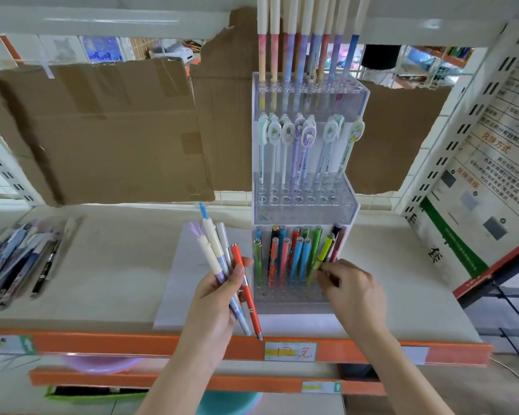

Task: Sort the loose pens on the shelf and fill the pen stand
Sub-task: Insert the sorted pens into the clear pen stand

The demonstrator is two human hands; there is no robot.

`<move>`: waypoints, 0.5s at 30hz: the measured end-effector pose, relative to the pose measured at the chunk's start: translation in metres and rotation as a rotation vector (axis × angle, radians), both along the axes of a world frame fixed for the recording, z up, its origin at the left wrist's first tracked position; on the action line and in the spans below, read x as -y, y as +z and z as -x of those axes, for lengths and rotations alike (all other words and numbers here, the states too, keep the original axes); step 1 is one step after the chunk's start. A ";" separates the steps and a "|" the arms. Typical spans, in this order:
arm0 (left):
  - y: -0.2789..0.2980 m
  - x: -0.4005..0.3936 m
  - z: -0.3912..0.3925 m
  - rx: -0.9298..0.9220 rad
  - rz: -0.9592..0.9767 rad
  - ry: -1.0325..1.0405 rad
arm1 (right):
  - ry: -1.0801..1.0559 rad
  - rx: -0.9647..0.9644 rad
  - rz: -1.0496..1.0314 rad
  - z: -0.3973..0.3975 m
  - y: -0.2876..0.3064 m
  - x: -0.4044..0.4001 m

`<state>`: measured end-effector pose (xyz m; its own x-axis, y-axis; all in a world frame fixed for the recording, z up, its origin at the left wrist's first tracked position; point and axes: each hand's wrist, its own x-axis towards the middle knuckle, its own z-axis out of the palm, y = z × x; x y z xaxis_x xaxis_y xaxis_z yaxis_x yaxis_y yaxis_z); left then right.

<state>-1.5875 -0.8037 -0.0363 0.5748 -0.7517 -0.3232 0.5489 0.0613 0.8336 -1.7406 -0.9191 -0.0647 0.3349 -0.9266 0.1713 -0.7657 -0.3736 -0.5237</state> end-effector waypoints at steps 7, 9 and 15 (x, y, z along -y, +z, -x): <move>0.002 0.000 0.004 -0.005 0.002 -0.011 | 0.016 -0.042 0.143 -0.005 0.004 -0.005; 0.003 0.000 0.004 -0.009 0.000 -0.013 | 0.010 -0.053 0.117 -0.003 0.005 -0.005; 0.005 0.000 0.006 -0.008 0.010 -0.010 | 0.025 0.008 -0.007 -0.001 0.006 0.001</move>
